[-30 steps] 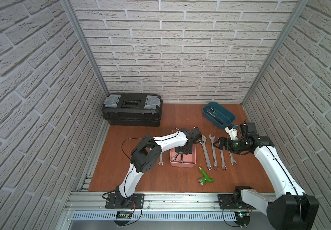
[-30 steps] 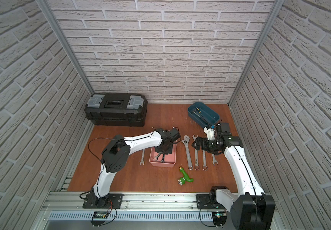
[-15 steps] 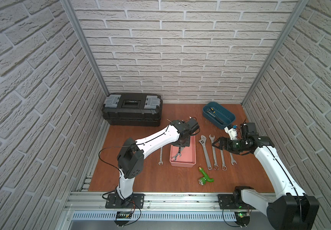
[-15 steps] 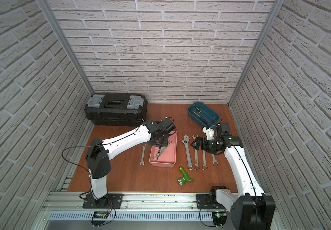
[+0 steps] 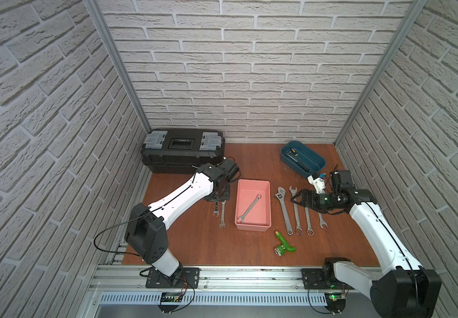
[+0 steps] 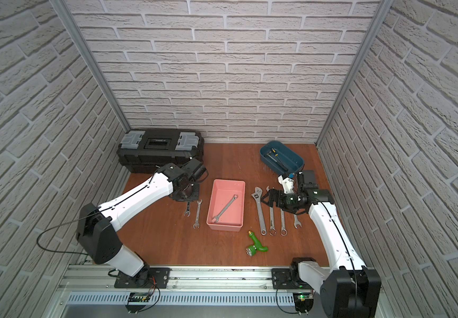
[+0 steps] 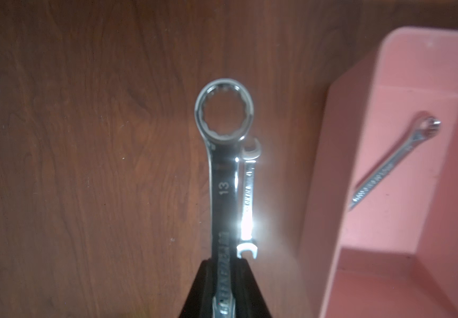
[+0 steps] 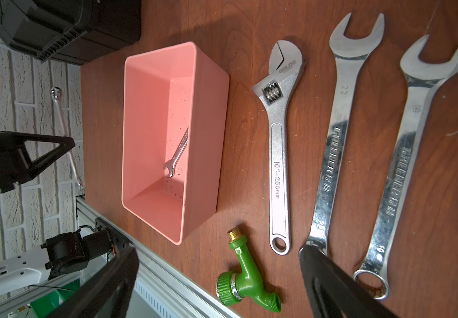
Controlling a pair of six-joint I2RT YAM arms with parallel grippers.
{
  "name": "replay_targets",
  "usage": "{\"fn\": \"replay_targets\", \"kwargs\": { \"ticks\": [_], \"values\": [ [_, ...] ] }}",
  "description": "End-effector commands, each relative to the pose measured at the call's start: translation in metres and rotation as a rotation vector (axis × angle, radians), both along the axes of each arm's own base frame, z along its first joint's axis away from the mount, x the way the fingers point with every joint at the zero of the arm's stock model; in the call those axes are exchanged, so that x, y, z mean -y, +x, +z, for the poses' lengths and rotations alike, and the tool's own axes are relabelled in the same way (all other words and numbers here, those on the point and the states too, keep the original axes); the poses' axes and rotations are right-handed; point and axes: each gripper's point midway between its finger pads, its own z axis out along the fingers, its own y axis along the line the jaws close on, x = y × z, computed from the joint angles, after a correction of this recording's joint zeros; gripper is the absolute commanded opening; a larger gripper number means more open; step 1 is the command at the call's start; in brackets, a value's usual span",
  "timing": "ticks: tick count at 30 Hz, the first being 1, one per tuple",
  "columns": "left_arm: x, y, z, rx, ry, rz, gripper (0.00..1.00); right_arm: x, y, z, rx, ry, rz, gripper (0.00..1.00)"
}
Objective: Take out the wrench from the storage box
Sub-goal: Place the wrench at the center of the board, then pick up the wrench from the storage box.
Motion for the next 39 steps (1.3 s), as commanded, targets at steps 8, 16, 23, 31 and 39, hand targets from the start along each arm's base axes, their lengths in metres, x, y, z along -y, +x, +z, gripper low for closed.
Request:
{"fn": "replay_targets", "kwargs": {
  "ticks": [8,16,23,31,39],
  "values": [
    [-0.019,0.014,-0.068,-0.056,-0.028,-0.013,0.04,-0.007,0.003,-0.002,-0.014,-0.022,0.023,0.96],
    [-0.014,0.015,-0.11,-0.128,-0.036,-0.026,0.07,-0.007,0.003,-0.007,-0.029,-0.046,0.019,0.96],
    [-0.017,0.011,-0.126,-0.178,-0.033,-0.025,0.16,-0.007,0.003,-0.009,-0.034,-0.057,0.017,0.96],
    [-0.016,0.014,-0.097,-0.157,-0.043,-0.025,0.34,-0.006,0.007,-0.006,-0.025,-0.06,0.012,0.96],
    [0.037,0.007,-0.003,-0.036,-0.132,-0.108,0.37,-0.005,0.012,-0.001,-0.006,-0.067,0.0,0.96]
  ]
}}
